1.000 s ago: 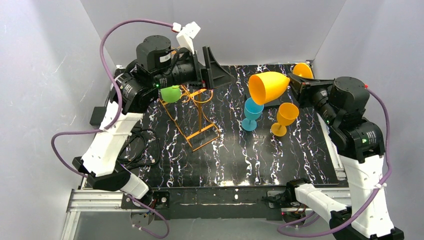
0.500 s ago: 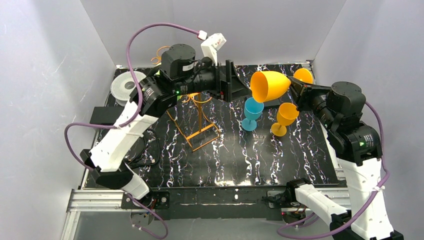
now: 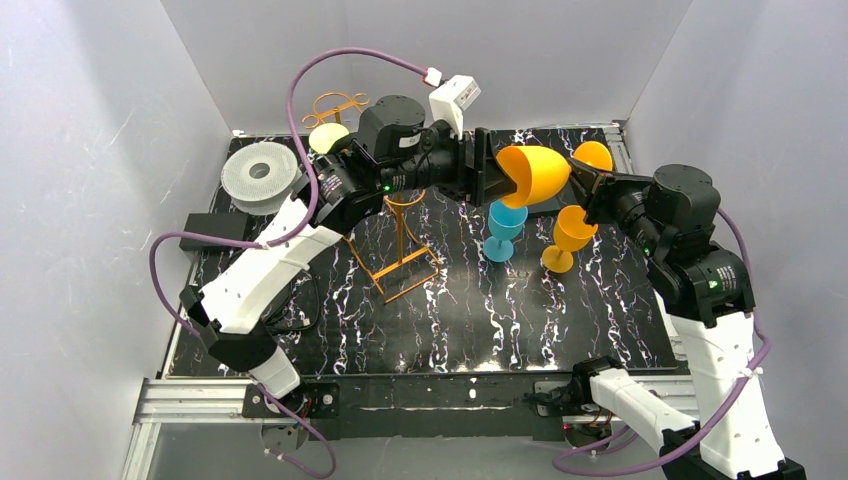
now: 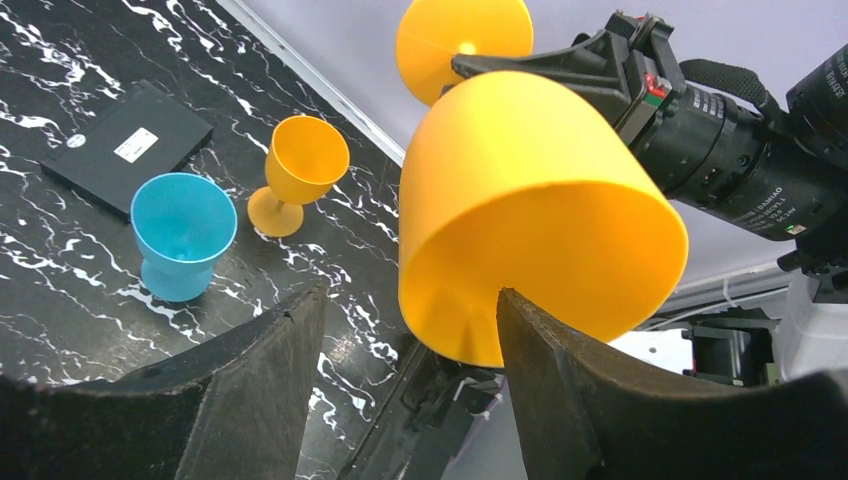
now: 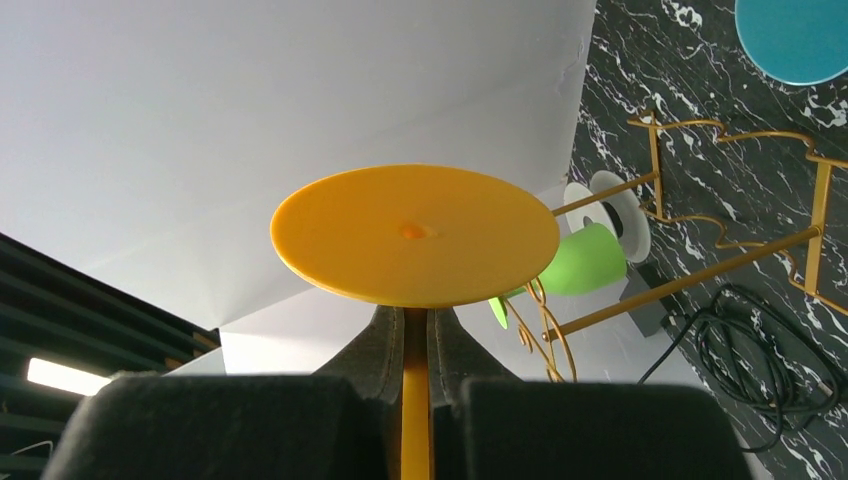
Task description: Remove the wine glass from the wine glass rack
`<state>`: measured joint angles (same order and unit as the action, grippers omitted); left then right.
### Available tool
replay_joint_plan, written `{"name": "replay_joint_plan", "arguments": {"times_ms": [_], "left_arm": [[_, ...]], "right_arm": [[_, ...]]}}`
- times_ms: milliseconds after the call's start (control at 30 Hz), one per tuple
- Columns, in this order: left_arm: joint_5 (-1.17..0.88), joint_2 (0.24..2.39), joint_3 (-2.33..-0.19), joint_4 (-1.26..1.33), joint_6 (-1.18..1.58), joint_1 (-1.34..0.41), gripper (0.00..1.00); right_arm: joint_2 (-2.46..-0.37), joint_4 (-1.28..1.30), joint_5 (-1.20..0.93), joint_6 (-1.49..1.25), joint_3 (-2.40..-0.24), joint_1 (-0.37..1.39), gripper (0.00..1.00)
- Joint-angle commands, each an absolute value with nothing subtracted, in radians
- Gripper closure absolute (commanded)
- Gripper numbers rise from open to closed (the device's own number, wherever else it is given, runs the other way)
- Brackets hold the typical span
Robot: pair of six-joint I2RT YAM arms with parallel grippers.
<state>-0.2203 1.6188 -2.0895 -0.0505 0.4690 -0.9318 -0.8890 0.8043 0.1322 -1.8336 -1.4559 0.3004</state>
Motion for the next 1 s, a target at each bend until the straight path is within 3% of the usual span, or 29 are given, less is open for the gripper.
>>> {"name": "replay_joint_plan", "arguments": {"times_ms": [0, 433, 700, 900, 967], "left_arm": [[-0.189, 1.606, -2.100, 0.006, 0.436, -0.935, 0.40], [-0.121, 1.614, -2.105, 0.012, 0.425, -0.945, 0.64], [-0.104, 1.631, -2.141, 0.008, 0.427, -0.946, 0.99], [-0.085, 1.627, -2.151, 0.006, 0.427, -0.951, 1.00], [-0.086, 1.625, -2.154, 0.005, 0.429, -0.953, 1.00]], "right_arm": [[-0.873, 0.732, 0.093, -1.868, -1.440, 0.293, 0.99], [-0.864, 0.695, 0.034, -1.894, -1.403, 0.291, 0.99], [-0.841, 0.690, 0.036, -1.902, -1.388, 0.291, 0.99], [-0.821, 0.685, 0.041, -1.907, -1.373, 0.291, 0.97], [-0.814, 0.681, 0.041, -1.907, -1.367, 0.291, 0.88]]}}
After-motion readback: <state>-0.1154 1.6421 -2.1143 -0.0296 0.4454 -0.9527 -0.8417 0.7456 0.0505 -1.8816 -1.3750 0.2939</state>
